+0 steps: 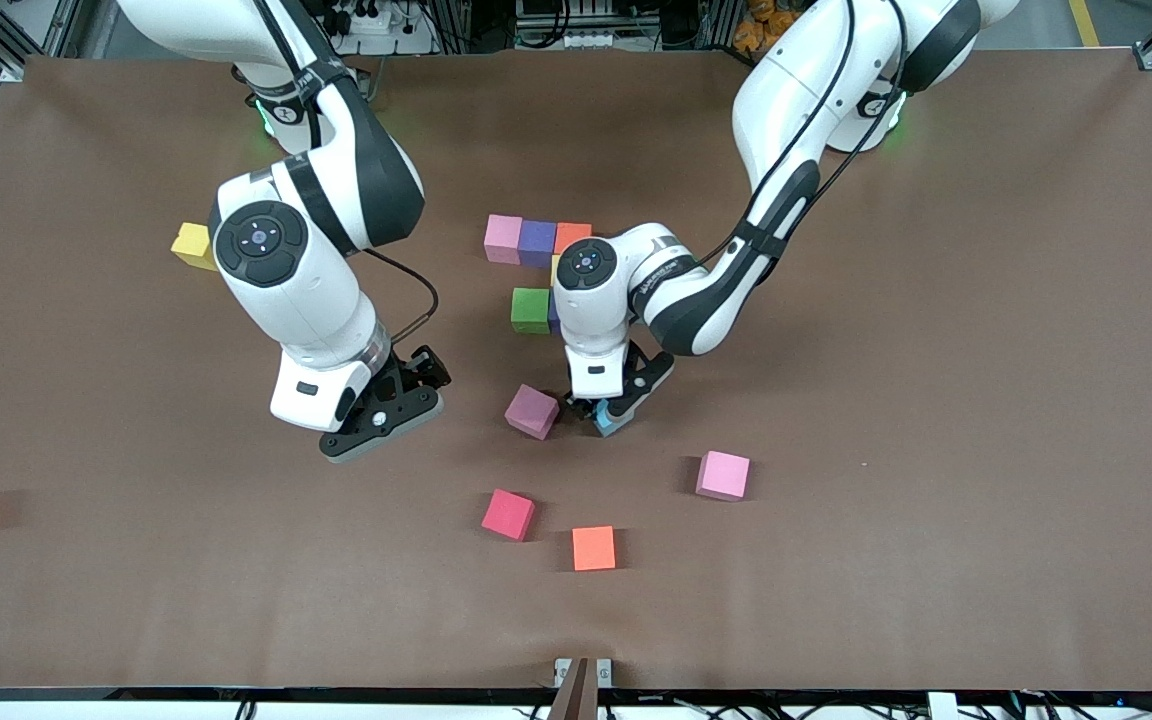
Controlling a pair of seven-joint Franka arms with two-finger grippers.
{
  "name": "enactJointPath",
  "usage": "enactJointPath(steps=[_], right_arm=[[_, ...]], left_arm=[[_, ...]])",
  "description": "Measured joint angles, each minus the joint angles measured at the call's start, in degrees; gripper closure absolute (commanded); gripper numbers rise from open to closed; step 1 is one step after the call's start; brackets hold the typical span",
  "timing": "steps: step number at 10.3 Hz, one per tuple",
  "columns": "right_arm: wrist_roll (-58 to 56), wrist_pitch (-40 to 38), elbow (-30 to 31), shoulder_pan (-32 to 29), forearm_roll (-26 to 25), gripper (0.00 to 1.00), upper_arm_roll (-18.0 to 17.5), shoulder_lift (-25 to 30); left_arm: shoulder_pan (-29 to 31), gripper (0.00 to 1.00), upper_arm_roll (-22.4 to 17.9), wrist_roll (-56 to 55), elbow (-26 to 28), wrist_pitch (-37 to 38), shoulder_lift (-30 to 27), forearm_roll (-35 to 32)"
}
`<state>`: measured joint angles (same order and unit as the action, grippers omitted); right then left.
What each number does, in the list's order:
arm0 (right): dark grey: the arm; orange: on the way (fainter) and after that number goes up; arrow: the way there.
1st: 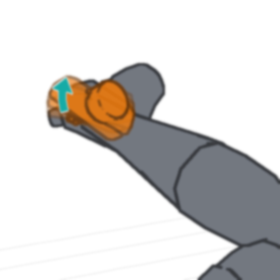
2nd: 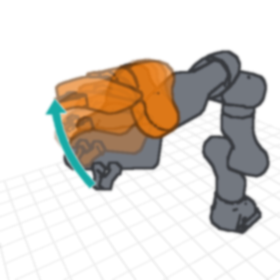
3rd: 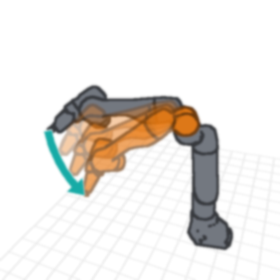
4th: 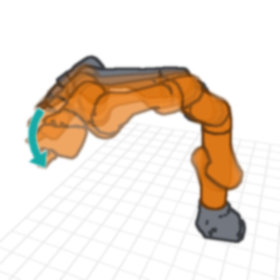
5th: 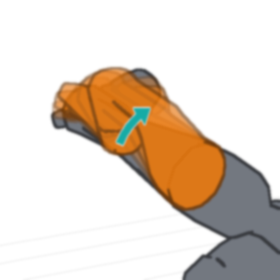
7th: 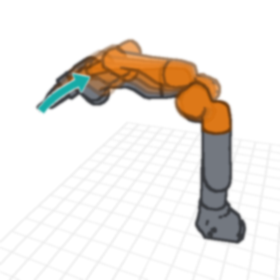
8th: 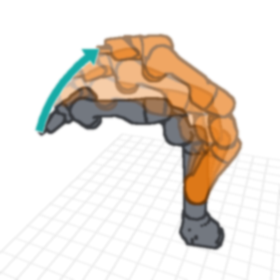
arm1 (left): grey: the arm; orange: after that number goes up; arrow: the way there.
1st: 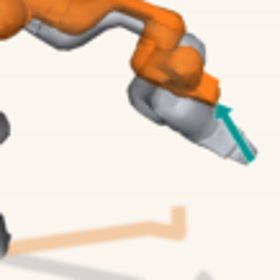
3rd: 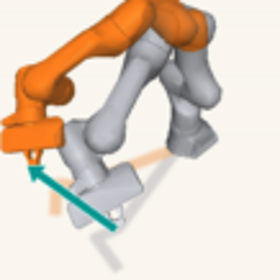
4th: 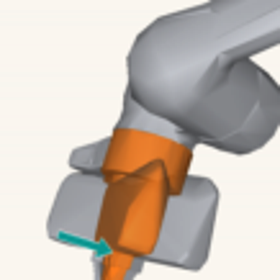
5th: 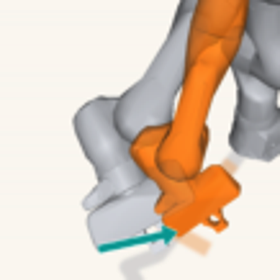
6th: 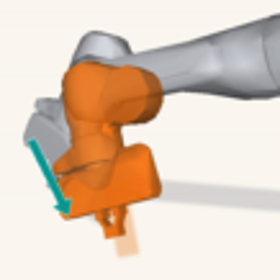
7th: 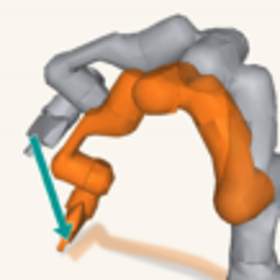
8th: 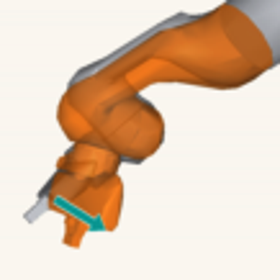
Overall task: Form number 2 with 11 blocks
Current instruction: 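Carry the cyan cube to the cube cluster with the left gripper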
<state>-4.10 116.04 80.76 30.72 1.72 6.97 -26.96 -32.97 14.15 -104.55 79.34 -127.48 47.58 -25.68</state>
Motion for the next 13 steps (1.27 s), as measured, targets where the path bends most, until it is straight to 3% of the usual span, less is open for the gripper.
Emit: enactJointPath(steps=[4, 13], right_arm=[[0.00, 0.00, -0.06, 0.00, -0.28, 0.00, 0.01, -0.04], [0.00, 0.00, -0.15, 0.00, -0.50, 0.00, 0.02, -0.35]], left_arm=[[-0.86, 1.00, 2.27, -2.26, -0.01, 4.32, -3.58, 6.54], [-9.01, 1.00, 5.60, -26.87, -0.54, 4.72, -4.19, 7.40]])
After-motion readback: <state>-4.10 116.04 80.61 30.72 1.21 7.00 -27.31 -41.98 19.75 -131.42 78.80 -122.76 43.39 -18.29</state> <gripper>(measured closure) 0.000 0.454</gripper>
